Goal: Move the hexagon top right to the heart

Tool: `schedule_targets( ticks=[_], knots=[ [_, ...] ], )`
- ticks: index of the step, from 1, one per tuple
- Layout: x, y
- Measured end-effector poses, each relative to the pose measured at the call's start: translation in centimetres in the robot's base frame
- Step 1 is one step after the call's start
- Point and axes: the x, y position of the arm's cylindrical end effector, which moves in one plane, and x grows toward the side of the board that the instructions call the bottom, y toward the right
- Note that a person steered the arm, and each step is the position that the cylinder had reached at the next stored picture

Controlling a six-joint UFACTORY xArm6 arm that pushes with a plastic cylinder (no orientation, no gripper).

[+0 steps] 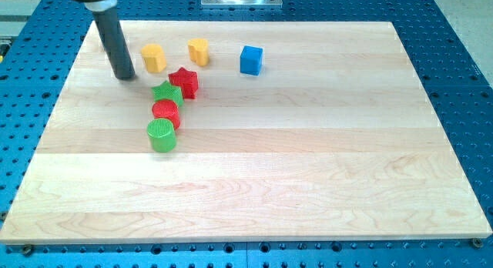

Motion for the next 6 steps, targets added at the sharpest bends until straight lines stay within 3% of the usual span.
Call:
schedule_targets(
  ticks=[1,2,4,5,6],
  knots=[
    [-6.9,3.9],
    [-8.3,2.2],
    [4.1,0.4],
    [0.0,4.8],
    [-2.0,4.5]
  ],
)
